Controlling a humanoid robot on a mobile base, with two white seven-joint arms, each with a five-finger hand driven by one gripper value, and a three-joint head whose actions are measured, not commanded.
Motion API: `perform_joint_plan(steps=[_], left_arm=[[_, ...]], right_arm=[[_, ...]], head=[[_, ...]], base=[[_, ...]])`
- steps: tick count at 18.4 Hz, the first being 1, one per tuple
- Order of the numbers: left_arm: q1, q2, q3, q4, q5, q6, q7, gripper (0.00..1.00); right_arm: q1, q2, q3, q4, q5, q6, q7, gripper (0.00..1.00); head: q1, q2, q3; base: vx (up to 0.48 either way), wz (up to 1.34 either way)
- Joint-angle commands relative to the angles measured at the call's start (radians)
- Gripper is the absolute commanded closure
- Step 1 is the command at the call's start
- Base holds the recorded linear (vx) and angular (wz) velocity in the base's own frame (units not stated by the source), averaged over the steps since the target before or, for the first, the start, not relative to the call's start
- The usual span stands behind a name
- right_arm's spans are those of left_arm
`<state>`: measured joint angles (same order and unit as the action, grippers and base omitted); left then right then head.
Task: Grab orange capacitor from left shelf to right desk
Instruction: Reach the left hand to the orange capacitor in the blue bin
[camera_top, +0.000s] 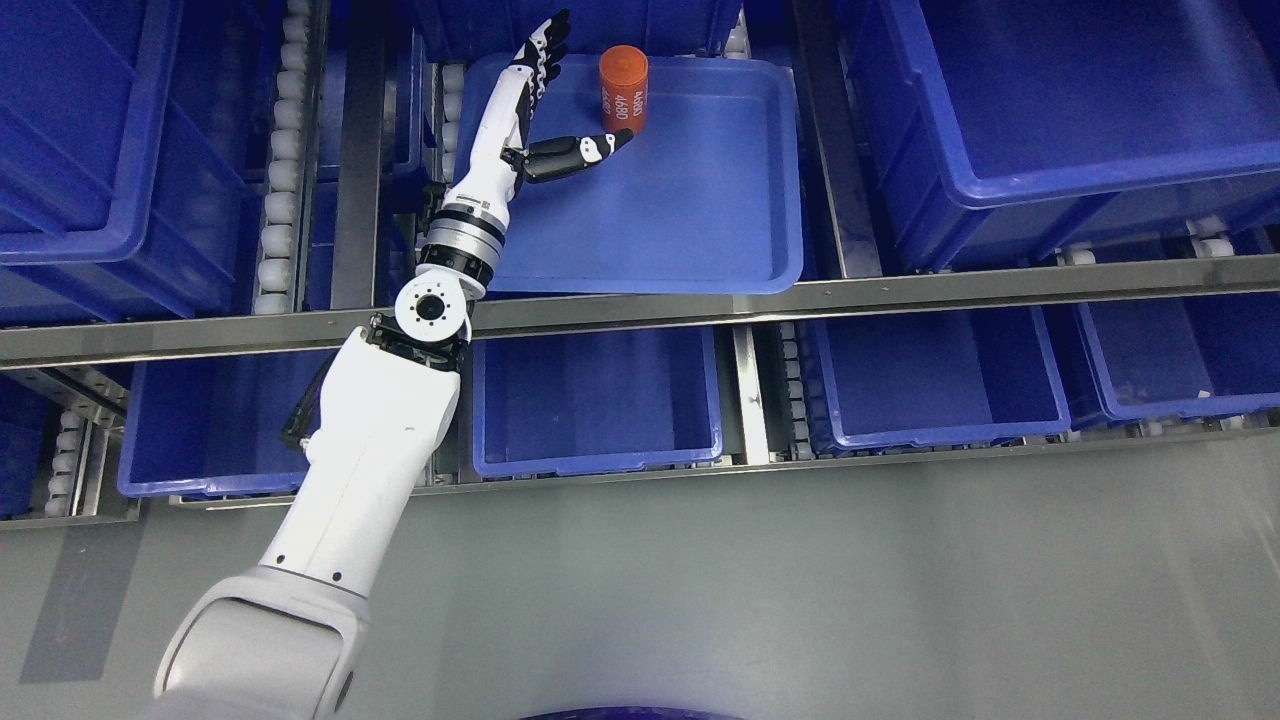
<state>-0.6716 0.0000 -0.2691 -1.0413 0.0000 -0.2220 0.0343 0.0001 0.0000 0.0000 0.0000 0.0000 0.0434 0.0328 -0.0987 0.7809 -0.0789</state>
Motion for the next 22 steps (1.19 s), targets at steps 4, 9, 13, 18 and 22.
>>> perform_joint_plan(steps=[4,9,13,18,22], left_arm=[[-0.049,0.017,-0.076,0.15,0.038,0.007,-0.055,0.02],[-0.069,0.017,-0.078,0.193,0.041,0.007,-0.066,0.05],[-0.114,0.017,-0.085,0.242,0.041,0.007,-0.066,0.08],[-0.14,0.017,-0.085,0.256,0.106,0.007,-0.071,0.34],[-0.14,0.017,-0.087,0.265,0.117,0.003,-0.074,0.5]], right_arm=[[-0.002,-0.017,-0.011,-0.034,0.0,0.0,-0.001,0.0],[-0.002,-0.017,-0.011,-0.034,0.0,0.0,-0.001,0.0],[-0.002,-0.017,-0.011,-0.034,0.0,0.0,-0.001,0.0],[-0.002,-0.017,-0.011,-0.034,0.0,0.0,-0.001,0.0],[-0.002,-0.017,-0.011,-0.034,0.0,0.0,-0.001,0.0]], head=[[0.0,0.0,0.0],[0.0,0.0,0.0],[0.0,0.0,0.0],[0.0,0.0,0.0],[0.0,0.0,0.0]], base=[[0.0,0.0],[0.004,-0.01],[0.02,-0.03],[0.022,-0.03],[0.011,-0.02]])
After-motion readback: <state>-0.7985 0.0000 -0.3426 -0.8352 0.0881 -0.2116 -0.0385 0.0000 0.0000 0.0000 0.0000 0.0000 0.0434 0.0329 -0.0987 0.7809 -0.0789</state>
